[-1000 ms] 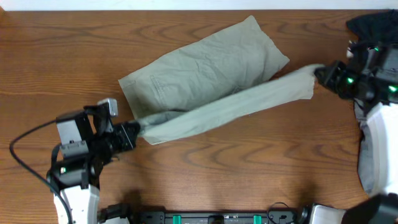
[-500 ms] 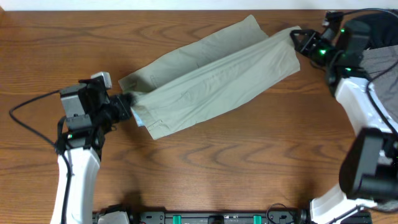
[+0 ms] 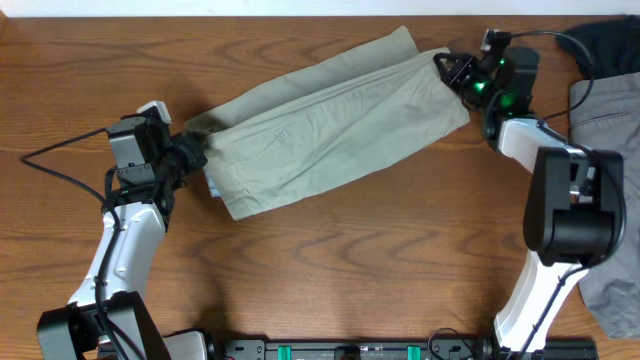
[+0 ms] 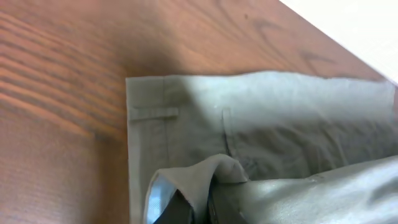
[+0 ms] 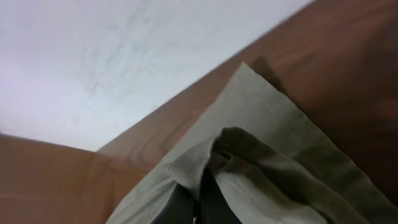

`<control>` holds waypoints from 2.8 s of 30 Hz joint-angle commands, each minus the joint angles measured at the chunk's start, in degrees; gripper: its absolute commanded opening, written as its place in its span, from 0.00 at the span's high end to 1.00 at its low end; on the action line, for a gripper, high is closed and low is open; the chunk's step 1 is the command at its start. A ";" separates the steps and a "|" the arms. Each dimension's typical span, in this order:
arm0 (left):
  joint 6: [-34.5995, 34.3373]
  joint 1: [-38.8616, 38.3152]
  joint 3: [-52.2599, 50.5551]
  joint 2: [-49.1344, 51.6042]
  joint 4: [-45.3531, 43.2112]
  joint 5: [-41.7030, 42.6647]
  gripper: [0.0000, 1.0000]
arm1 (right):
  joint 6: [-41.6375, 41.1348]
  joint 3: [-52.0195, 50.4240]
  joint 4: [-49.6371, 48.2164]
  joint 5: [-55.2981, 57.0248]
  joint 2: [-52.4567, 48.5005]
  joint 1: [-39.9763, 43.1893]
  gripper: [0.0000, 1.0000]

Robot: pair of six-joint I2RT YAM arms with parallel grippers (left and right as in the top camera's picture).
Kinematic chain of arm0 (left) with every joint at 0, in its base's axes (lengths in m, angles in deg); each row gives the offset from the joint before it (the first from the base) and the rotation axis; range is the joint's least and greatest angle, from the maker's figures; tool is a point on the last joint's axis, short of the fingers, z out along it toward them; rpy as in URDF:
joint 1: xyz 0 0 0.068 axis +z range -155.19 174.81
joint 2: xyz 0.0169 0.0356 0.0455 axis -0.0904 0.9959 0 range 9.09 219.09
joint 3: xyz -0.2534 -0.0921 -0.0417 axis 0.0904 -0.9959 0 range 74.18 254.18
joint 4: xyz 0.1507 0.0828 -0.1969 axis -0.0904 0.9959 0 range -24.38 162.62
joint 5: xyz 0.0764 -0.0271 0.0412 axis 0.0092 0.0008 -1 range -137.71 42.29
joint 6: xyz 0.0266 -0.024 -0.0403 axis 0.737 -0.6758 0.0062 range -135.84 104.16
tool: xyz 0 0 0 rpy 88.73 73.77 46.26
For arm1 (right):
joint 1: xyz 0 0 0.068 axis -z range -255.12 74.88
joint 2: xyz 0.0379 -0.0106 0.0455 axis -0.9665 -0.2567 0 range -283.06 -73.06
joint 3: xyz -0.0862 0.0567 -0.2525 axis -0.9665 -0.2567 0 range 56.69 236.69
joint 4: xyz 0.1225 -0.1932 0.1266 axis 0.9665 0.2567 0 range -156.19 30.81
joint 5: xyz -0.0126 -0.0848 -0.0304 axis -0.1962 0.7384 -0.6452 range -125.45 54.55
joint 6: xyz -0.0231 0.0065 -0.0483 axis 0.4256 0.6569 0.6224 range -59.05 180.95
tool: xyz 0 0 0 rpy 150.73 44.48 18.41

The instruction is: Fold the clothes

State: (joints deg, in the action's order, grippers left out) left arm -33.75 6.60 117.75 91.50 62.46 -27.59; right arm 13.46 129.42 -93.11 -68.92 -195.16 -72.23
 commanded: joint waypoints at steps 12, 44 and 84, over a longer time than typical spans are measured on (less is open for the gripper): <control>-2.73 0.50 1.25 -5.33 1.31 3.43 0.94 | -6.21 24.87 31.41 -8.59 -0.70 -1.44 0.98; -1.33 0.50 1.27 13.53 -17.97 -13.31 0.86 | -17.86 35.52 5.46 3.28 -27.12 -8.72 0.99; 9.77 0.31 3.28 -22.43 32.24 0.35 0.26 | 28.26 40.46 55.45 34.42 18.21 -15.91 0.01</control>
State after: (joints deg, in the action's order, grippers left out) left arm -25.86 7.45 119.87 67.35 93.58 -28.77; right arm 26.31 169.92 -43.36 -59.02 -176.39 -84.23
